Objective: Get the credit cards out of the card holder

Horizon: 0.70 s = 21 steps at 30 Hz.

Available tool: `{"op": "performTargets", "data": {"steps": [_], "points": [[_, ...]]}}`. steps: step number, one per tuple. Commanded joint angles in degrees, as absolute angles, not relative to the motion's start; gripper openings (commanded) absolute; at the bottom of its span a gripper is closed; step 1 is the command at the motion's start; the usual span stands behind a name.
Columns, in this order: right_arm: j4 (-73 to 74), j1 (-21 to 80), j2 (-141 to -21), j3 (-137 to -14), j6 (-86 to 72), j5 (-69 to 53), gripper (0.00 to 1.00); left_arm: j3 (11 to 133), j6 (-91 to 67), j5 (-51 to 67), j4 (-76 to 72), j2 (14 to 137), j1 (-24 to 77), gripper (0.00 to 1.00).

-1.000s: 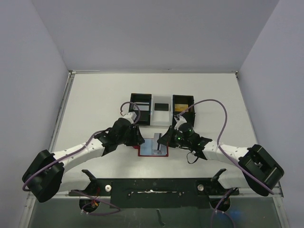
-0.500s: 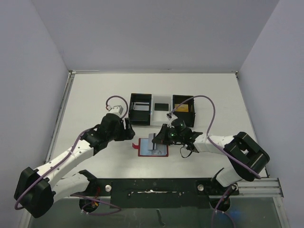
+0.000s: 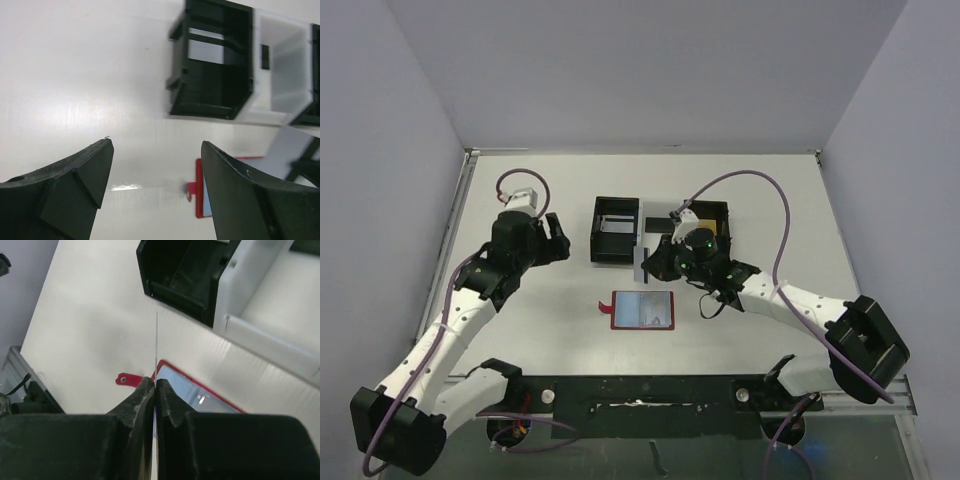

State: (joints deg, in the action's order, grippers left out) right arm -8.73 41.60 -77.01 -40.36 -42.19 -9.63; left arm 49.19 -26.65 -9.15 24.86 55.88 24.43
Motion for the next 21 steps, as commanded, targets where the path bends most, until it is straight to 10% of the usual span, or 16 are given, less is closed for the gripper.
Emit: {"op": "performTargets", "data": {"steps": [1, 21], "points": [[-7.63, 41.57, -76.1, -47.94, -28.48, -2.1, 0.0, 49.55, -23.46, -3.27, 25.27, 57.06, 13.73, 0.7], [-0.35, 46.8, -102.27, -77.9, 10.99, 8.18, 0.0, 44.12, -23.91, -2.08, 23.37, 49.97, 7.38, 0.71]]}}
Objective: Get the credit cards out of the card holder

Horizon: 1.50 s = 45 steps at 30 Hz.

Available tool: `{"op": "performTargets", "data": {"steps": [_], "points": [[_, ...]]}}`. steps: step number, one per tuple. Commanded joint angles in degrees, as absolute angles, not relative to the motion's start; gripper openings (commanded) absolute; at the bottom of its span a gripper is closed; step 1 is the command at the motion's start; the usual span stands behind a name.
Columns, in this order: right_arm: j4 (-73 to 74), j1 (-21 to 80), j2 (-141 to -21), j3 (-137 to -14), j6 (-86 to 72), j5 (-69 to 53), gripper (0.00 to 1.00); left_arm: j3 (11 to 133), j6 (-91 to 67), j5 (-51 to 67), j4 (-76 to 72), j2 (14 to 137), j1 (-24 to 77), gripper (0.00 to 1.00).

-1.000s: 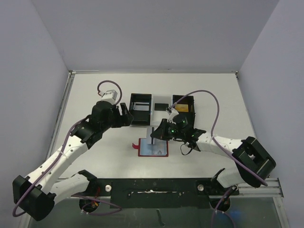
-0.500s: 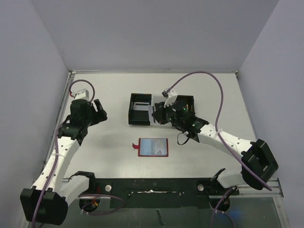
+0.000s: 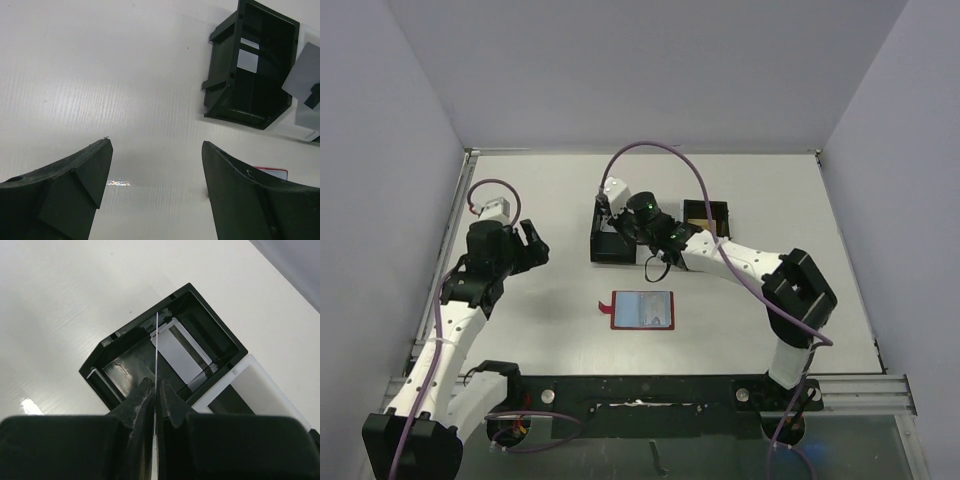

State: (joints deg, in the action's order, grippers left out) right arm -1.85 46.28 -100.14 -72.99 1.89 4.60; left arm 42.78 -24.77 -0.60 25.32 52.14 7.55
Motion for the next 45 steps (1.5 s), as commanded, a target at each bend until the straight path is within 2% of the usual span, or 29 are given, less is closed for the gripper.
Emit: {"op": "performTargets", "data": {"steps": [1, 13, 28, 38, 42, 45], "points": [[0.65, 46.84, -103.55, -79.16, 12.12, 8.47, 0.0, 44.09, -23.91, -2.57, 23.46, 49.46, 7.38, 0.72], [10.8, 47.72, -118.41, -94.12, 23.27, 14.84, 0.0, 43.91, -23.91, -3.48, 23.29, 47.61, 7.29, 0.72], [9.85, 47.18, -125.88, -98.34, 33.94, 18.37, 0.01, 44.19, -23.88, -3.53, 23.44, 46.88, 7.11, 0.72], [11.91, 46.08, -127.66, -99.75, 37.41, 13.08, 0.1, 44.3, -24.52, -7.81, 24.26, 44.39, 7.01, 0.72], [14.01, 45.53, -127.58, -99.81, 38.17, 9.85, 0.21, 44.31, -24.69, -8.2, 24.19, 43.73, 7.03, 0.72], [15.15, 44.91, -127.94, -100.38, 38.74, 9.17, 0.24, 44.28, -24.7, -8.11, 24.12, 43.85, 7.03, 0.72]]}}
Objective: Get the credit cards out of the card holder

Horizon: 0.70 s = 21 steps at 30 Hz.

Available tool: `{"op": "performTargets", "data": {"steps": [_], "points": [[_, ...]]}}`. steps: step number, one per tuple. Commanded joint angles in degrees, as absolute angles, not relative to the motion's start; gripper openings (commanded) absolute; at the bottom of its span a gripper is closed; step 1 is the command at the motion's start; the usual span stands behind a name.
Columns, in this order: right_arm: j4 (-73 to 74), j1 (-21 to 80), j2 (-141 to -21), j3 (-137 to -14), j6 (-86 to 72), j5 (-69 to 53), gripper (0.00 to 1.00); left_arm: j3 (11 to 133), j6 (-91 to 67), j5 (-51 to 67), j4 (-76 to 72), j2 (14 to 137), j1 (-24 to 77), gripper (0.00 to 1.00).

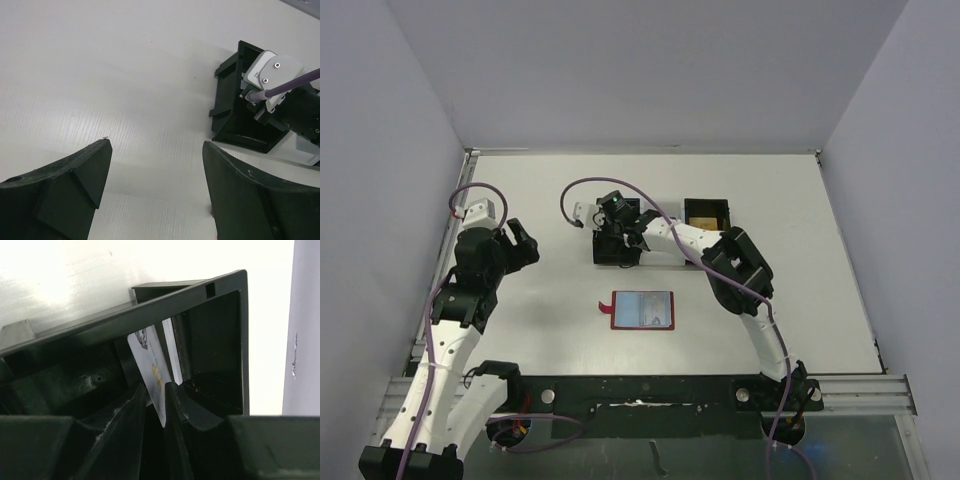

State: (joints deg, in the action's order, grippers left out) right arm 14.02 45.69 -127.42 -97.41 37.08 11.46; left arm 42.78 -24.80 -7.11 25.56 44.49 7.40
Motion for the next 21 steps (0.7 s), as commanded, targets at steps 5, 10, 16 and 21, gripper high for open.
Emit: {"op": "performTargets", "data": {"steps": [5, 10, 16, 21], "points": [[16.69, 44.29, -128.33, -101.36, 39.16, 8.91, 0.26, 44.12, -24.63, -7.35, 23.8, 44.04, 7.03, 0.72], [16.88, 44.04, -129.14, -101.84, 39.28, 9.75, 0.28, 44.1, -24.61, -7.27, 23.76, 44.11, 7.03, 0.73], [15.82, 43.99, -128.53, -103.17, 33.22, 10.11, 0.3, 44.08, -24.52, -6.96, 23.73, 44.21, 7.03, 0.73], [12.59, 44.09, -126.31, -103.3, 21.5, 9.15, 0.34, 44.08, -24.58, -6.77, 23.64, 44.2, 6.96, 0.73]]}}
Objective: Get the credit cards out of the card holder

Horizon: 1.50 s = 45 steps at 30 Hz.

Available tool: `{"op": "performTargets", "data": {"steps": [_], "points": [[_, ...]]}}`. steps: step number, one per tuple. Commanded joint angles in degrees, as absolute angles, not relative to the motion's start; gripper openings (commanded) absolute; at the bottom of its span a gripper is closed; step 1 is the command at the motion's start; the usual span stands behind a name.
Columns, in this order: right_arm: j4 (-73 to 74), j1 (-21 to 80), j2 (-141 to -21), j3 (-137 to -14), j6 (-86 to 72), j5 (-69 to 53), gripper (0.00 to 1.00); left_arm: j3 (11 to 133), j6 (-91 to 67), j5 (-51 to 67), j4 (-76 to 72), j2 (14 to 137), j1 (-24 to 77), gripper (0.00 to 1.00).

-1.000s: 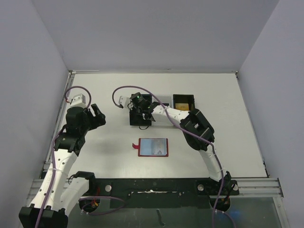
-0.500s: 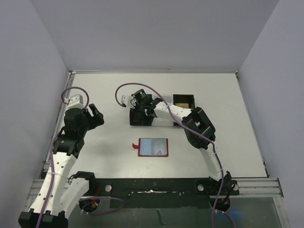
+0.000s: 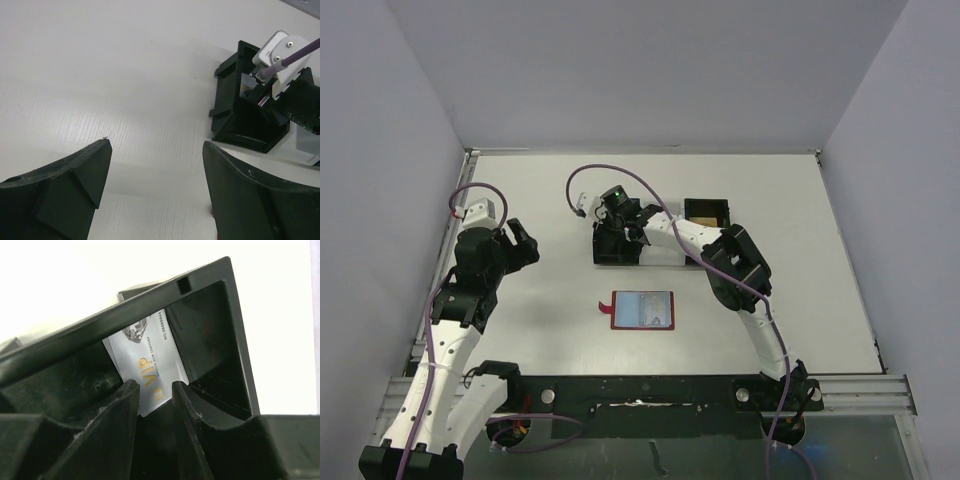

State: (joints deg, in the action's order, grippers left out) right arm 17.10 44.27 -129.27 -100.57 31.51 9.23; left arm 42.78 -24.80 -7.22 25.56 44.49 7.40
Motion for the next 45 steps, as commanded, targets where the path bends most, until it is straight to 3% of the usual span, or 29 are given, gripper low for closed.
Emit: {"op": "performTargets", "data": {"steps": [1, 9, 17, 45], "points": [[12.38, 44.2, -126.31, -103.86, 18.82, 9.99, 0.34, 44.06, -24.55, -6.72, 23.66, 44.13, 6.95, 0.73], [13.75, 43.73, -125.25, -104.81, -6.46, 10.16, 0.32, 44.06, -24.61, -6.91, 23.74, 44.21, 6.94, 0.73], [16.27, 43.68, -126.39, -104.69, -20.65, 13.27, 0.29, 44.1, -24.61, -7.11, 23.79, 43.93, 6.94, 0.73], [24.44, 44.57, -135.11, -113.02, -26.85, 15.78, 0.25, 43.99, -24.61, -7.24, 23.82, 43.59, 6.94, 0.73]]}}
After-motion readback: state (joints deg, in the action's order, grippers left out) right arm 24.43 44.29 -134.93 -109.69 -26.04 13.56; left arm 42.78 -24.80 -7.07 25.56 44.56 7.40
